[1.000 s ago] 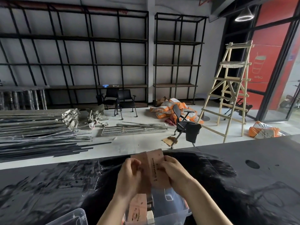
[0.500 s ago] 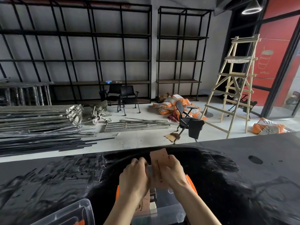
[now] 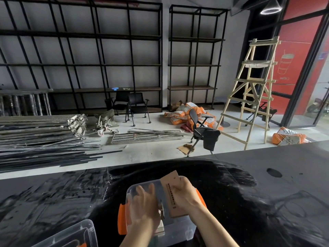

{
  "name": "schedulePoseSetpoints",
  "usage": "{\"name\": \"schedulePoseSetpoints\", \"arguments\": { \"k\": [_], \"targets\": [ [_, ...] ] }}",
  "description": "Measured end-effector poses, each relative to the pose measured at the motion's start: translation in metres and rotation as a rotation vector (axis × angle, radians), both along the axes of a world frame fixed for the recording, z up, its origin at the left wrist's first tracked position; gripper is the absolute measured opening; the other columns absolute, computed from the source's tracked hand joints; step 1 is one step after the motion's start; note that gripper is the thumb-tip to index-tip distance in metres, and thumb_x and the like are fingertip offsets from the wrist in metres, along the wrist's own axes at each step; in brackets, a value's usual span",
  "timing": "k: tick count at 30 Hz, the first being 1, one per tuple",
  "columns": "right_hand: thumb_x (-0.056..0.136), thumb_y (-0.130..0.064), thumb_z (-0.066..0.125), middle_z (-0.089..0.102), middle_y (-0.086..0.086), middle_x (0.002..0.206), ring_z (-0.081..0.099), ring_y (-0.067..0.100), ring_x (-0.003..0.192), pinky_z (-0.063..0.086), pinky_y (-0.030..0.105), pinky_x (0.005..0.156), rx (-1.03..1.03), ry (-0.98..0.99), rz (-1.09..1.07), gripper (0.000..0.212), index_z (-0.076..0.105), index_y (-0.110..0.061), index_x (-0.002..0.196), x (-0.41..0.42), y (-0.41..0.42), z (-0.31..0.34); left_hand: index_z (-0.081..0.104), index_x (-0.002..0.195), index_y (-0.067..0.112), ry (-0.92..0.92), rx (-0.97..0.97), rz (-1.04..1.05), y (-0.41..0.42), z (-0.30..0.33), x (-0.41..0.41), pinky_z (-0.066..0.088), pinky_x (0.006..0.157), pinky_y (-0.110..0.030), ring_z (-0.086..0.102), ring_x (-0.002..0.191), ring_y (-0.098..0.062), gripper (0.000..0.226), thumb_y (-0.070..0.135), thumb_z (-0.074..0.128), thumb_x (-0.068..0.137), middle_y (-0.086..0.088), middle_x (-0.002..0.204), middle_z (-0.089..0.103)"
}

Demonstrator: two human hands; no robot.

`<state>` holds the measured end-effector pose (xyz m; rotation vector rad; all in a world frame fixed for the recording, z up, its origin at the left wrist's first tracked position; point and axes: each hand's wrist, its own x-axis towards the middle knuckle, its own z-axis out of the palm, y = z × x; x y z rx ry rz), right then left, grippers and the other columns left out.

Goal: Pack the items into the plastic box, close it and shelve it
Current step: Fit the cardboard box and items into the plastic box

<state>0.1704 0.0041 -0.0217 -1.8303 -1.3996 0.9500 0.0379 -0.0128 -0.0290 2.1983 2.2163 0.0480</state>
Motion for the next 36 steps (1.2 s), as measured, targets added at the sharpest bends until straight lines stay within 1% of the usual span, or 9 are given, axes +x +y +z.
{"name": "schedulePoseSetpoints", "arguments": {
  "k": [4,9,13,15,18,21,25,32,36],
  "targets": [
    [0.085,-0.017,0.048,0.071,0.007,0.104,0.071,0.021,0.086,0.056,0.029,0.058,0.012,0.175,-0.056,0.034,0.061,-0.025,0.116,-0.001,-0.002,-0.006,0.044,0.111,0.026,-0.519,0.277,0.023,0.004,0.01,-0.011,0.052,0.079,-0.034,0.062,0.098,-0.029,0.027,0.013,0.057,0.091,-0.001,0.109,0.052],
    [0.086,-0.019,0.061,0.071,0.017,0.109,0.073,0.031,0.095,0.064,0.045,0.076,-0.073,0.555,-0.145,0.018,0.066,-0.021,0.103,-0.01,0.006,0.0,0.052,0.119,0.017,-1.122,0.281,0.145,0.017,0.025,-0.025,0.048,0.071,-0.025,0.065,0.084,-0.013,0.032,0.016,0.067,0.09,0.001,0.108,0.066],
    [0.09,-0.012,0.059,0.075,0.015,0.095,0.072,0.025,0.085,0.06,0.042,0.083,0.007,0.524,-0.044,0.013,0.07,-0.011,0.098,-0.033,0.008,0.016,0.061,0.105,0.015,-1.319,0.184,0.16,0.015,0.038,-0.014,0.05,0.073,-0.03,0.067,0.092,-0.021,0.02,0.03,0.05,0.101,-0.002,0.097,0.071],
    [0.094,-0.009,0.053,0.074,0.016,0.099,0.071,0.028,0.093,0.058,0.044,0.092,0.09,0.46,-0.01,0.016,0.068,-0.01,0.101,-0.04,0.006,0.021,0.058,0.1,0.02,-1.344,0.107,0.143,0.011,0.043,-0.009,0.046,0.064,-0.024,0.067,0.085,-0.011,0.021,0.038,0.046,0.101,0.007,0.088,0.069],
    [0.097,-0.004,0.043,0.072,0.018,0.108,0.067,0.031,0.105,0.054,0.045,0.099,0.13,0.461,0.077,0.027,0.067,-0.012,0.108,-0.042,0.003,0.025,0.051,0.095,0.014,-1.452,0.019,0.057,0.009,0.047,-0.008,0.047,0.059,-0.009,0.066,0.069,0.002,0.01,0.019,0.048,0.103,0.008,0.079,0.069],
    [0.101,-0.01,0.051,0.077,0.01,0.108,0.074,0.021,0.099,0.06,0.031,0.079,0.105,0.654,0.111,0.026,0.069,-0.019,0.117,-0.034,0.001,0.022,0.053,0.107,0.005,-1.528,0.131,0.124,0.015,0.048,-0.011,0.052,0.086,-0.038,0.066,0.096,-0.031,0.013,0.016,0.05,0.101,-0.017,0.099,0.069],
    [0.079,-0.026,0.081,0.078,0.015,0.099,0.077,0.028,0.084,0.06,0.036,0.063,0.146,0.772,0.046,0.041,0.069,-0.009,0.114,-0.034,-0.003,0.012,0.055,0.11,0.015,-1.927,0.157,0.33,0.017,0.054,-0.005,0.051,0.089,-0.066,0.067,0.096,-0.043,0.015,0.027,0.05,0.101,-0.025,0.104,0.068],
    [0.083,-0.007,0.077,0.078,0.022,0.1,0.075,0.04,0.092,0.06,0.043,0.071,0.285,0.851,-0.011,0.024,0.074,-0.006,0.106,-0.011,-0.002,0.023,0.063,0.096,0.023,-1.837,0.215,0.219,0.015,0.046,-0.022,0.056,0.083,-0.051,0.071,0.093,-0.034,0.015,0.011,0.067,0.087,-0.017,0.098,0.074],
    [0.093,0.004,0.061,0.076,0.022,0.103,0.074,0.039,0.094,0.061,0.039,0.066,0.281,0.753,0.116,0.017,0.068,-0.005,0.106,-0.008,0.002,0.028,0.067,0.091,0.027,-1.699,0.291,0.133,0.026,0.052,-0.029,0.051,0.089,-0.047,0.066,0.098,-0.026,0.016,0.039,0.057,0.095,-0.011,0.101,0.073]
  ]
}}
